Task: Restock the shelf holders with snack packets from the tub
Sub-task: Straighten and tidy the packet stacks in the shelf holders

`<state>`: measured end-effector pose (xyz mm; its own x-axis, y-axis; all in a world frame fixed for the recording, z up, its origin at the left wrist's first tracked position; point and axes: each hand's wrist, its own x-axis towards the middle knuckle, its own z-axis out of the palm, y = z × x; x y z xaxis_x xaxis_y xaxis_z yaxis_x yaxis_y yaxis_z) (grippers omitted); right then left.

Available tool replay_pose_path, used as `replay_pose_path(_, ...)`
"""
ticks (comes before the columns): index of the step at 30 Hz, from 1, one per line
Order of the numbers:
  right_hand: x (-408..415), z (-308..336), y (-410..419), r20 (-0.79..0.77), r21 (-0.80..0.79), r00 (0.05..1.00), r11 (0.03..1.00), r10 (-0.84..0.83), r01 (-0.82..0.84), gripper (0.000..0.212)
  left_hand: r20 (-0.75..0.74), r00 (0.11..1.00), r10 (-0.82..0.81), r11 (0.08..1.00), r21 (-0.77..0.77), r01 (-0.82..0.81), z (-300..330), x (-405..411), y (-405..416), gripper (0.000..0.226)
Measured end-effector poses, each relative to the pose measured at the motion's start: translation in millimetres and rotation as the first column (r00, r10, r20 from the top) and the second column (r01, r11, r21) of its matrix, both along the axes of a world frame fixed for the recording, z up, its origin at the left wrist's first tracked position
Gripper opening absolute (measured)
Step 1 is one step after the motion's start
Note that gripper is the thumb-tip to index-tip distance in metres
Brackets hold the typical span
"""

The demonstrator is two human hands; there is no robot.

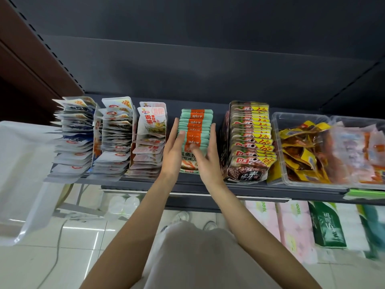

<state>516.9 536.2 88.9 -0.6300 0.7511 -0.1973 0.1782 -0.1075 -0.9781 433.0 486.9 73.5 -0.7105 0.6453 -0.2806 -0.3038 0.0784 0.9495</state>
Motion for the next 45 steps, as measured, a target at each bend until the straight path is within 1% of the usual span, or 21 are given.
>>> replay_pose_path(2, -5, 1, 2, -0.011, 0.013, 0.999, 0.999, -0.03, 0.03, 0.076, -0.027, 0.999, -0.017, 1.0, 0.012, 0.017, 3, -1, 6, 0.045)
replay_pose_path(5, -9, 4, 4, -0.004, 0.02, 0.997, 0.997, -0.071, 0.071, 0.073, -0.002, 1.0, 0.028, 0.999, 0.038, -0.028, 6, 1, 10, 0.046)
replay_pose_path(7, -8, 4, 5, 0.021, 0.027, 0.997, 0.997, -0.078, 0.078, 0.072, 0.012, 0.999, 0.042, 0.999, 0.015, -0.042, 8, 3, 11, 0.045)
replay_pose_path(13, 3, 5, 6, 0.119, 0.138, 0.992, 0.99, -0.047, 0.03, 0.071, -0.063, 0.997, 0.037, 0.996, -0.084, -0.043, 5, 12, 8, 0.051)
replay_pose_path(15, 5, 5, 6, 0.153, 0.161, 0.988, 0.987, -0.029, 0.004, 0.075, -0.06, 0.998, 0.029, 0.996, -0.079, -0.033, 4, 14, 7, 0.054)
replay_pose_path(17, 4, 4, 6, 0.167, 0.18, 0.986, 0.984, -0.024, -0.006, 0.079, -0.023, 1.0, 0.02, 0.999, -0.043, -0.021, 2, 14, 8, 0.053)
replay_pose_path(20, 2, 3, 12, 0.205, 0.325, 0.977, 0.946, -0.058, -0.012, 0.08, 0.011, 1.0, 0.012, 1.0, -0.002, -0.012, 2, 9, 9, 0.049)
replay_pose_path(25, -6, 1, 25, 0.223, 0.402, 0.974, 0.914, -0.045, -0.05, 0.071, 0.027, 0.997, -0.078, 0.997, 0.028, 0.078, 5, 5, 15, 0.053)
replay_pose_path(30, -3, 1, 25, 0.305, 0.521, 0.952, 0.842, -0.029, -0.141, 0.068, 0.003, 0.998, -0.064, 0.997, 0.036, 0.064, 8, 3, 20, 0.058)
replay_pose_path(32, -2, 5, 26, 0.306, 0.448, 0.952, 0.878, 0.023, -0.165, 0.071, 0.0, 0.997, -0.082, 0.996, 0.03, 0.082, 9, 3, 19, 0.056)
replay_pose_path(34, 2, 13, 29, 0.24, 0.321, 0.967, 0.934, 0.079, -0.156, 0.073, 0.008, 0.996, -0.092, 0.995, 0.033, 0.092, 11, 2, 17, 0.055)
replay_pose_path(36, 12, 21, 34, 0.186, 0.279, 0.977, 0.948, 0.102, -0.152, 0.071, -0.001, 0.997, -0.072, 0.996, 0.059, 0.072, 13, 1, 12, 0.055)
replay_pose_path(38, 25, 27, 38, 0.103, 0.227, 0.989, 0.965, 0.108, -0.13, 0.07, -0.01, 1.0, -0.027, 0.995, 0.093, 0.028, 14, 0, 4, 0.059)
replay_pose_path(40, 36, 27, 38, -0.005, 0.114, 0.994, 0.988, 0.106, -0.105, 0.07, -0.016, 1.0, -0.002, 0.994, 0.11, 0.004, 12, 3, -6, 0.064)
replay_pose_path(41, 38, 26, 35, -0.026, 0.078, 0.994, 0.992, 0.104, -0.102, 0.07, -0.014, 1.0, -0.002, 0.994, 0.114, 0.004, 10, 6, -10, 0.064)
replay_pose_path(43, 38, 17, 25, -0.006, 0.052, 0.994, 0.993, 0.11, -0.11, 0.067, 0.018, 1.0, -0.01, 0.994, 0.113, 0.008, 2, 15, -16, 0.063)
replay_pose_path(45, 32, 5, 15, -0.007, -0.026, 0.995, 0.995, 0.1, -0.1, 0.064, 0.049, 0.998, -0.041, 0.993, 0.109, 0.035, -6, 22, -17, 0.062)
